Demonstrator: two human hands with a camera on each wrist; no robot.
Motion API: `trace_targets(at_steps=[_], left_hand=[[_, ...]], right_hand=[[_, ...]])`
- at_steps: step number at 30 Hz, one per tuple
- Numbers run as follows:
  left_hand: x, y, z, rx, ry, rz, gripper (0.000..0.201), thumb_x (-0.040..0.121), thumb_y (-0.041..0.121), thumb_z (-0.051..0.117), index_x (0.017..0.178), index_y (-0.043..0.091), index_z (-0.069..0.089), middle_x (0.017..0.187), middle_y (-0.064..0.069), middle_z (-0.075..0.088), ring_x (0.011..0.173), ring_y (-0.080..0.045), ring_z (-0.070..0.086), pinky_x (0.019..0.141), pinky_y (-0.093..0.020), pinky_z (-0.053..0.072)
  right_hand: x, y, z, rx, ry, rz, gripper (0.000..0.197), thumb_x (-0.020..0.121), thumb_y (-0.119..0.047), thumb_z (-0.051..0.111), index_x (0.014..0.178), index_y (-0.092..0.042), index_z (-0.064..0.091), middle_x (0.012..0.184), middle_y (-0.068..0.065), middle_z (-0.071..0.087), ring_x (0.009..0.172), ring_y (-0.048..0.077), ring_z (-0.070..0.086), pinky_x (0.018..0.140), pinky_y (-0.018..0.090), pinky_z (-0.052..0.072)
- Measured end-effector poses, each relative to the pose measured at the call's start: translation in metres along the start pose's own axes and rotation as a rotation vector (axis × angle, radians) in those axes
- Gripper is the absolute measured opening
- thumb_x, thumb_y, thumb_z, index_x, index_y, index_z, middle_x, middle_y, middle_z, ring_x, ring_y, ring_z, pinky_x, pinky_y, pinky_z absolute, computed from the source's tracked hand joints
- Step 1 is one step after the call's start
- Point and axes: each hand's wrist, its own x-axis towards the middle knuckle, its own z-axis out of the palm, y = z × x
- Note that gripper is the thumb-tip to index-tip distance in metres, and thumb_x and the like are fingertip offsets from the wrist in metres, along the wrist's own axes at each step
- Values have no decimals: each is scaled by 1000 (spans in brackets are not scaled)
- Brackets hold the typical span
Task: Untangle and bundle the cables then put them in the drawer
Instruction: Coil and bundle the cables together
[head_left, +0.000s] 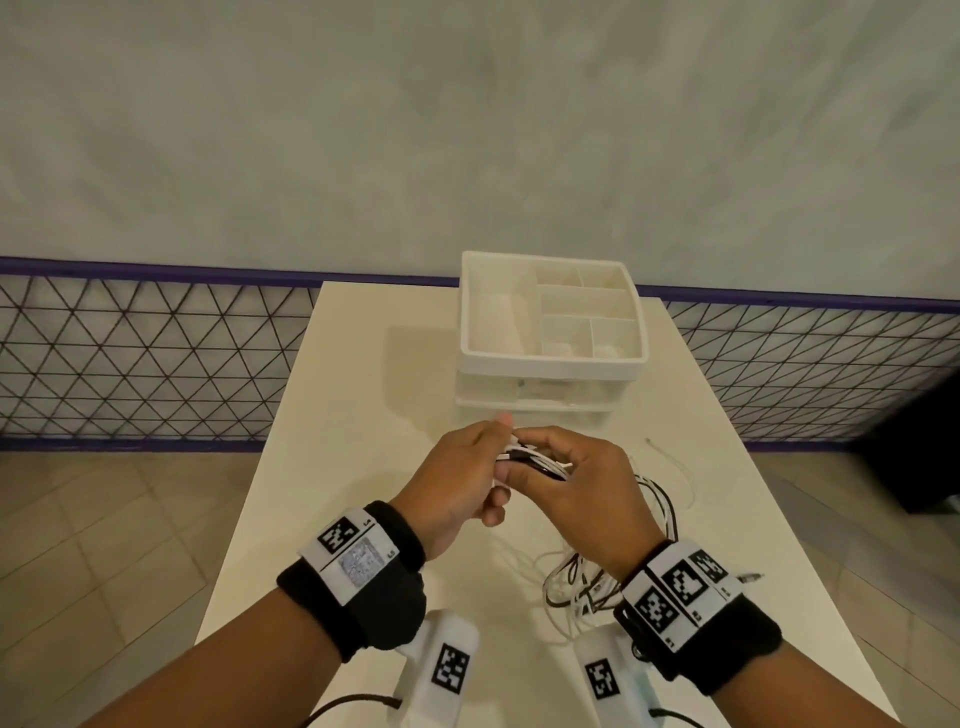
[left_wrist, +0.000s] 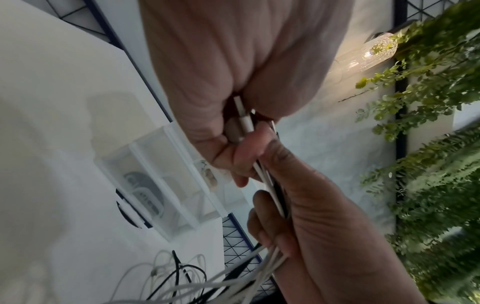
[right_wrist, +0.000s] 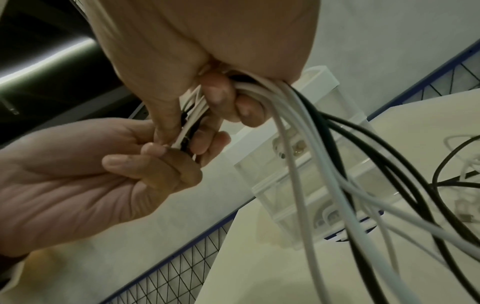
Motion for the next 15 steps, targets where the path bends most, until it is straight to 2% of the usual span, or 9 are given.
trace_targets(at_steps=[3, 5, 7, 9, 11, 13, 15], left_hand=[[-2, -2, -1, 90, -83, 8, 45, 97, 49, 54, 113, 9, 64, 84, -9, 64, 52, -13, 46, 45, -25, 40], [-1, -6, 0, 99, -35, 25, 39, 96, 42, 60, 112, 6, 62, 83, -13, 58, 50, -12, 42, 43, -24, 34], [2, -7, 1, 45, 38, 30, 28, 98, 33, 60, 105, 6, 62, 73, -12, 51, 47, -11, 36, 42, -22, 29], [3, -6, -1, -4, 90, 45, 19, 98, 26, 61, 95, 6, 62, 64, -6, 49, 42, -8, 34, 42, -21, 26], [4, -4, -3, -42, 105, 53, 26, 97, 31, 61, 91, 6, 59, 58, -1, 47, 40, -9, 32, 42, -22, 23], [5, -3, -4, -33, 126, 27, 38, 97, 45, 57, 86, 8, 56, 59, 0, 45, 40, -10, 30, 43, -23, 23], [7, -3, -3, 5, 162, -1, 37, 100, 40, 53, 81, 9, 54, 66, -3, 47, 38, -10, 30, 42, -22, 23]], right_hand=[[1, 0, -4, -50, -52, 16, 18, 83, -30, 79, 100, -32, 79, 85, -12, 79, 81, 4, 73, 77, 21, 56], [1, 1, -3, -91, -97, -7, 15, 86, -29, 76, 100, -32, 75, 82, -5, 78, 77, 11, 72, 73, 29, 56], [1, 5, -1, -82, -90, -5, 21, 88, -28, 73, 107, -32, 67, 85, -2, 77, 75, 11, 71, 69, 31, 56], [2, 10, -2, -5, -66, 10, 13, 93, -23, 68, 106, -25, 66, 80, -7, 76, 66, 5, 68, 60, 26, 52], [1, 15, -4, 43, -45, -4, 8, 96, -14, 64, 96, -16, 72, 73, -10, 73, 53, 2, 56, 54, 18, 41], [-2, 16, -3, 88, -43, 19, 12, 93, -12, 68, 92, -17, 78, 78, 2, 76, 48, 11, 45, 48, 19, 35], [-4, 14, 0, 117, -42, 34, 13, 91, -13, 71, 96, -20, 81, 79, 5, 78, 42, 10, 37, 44, 18, 31]])
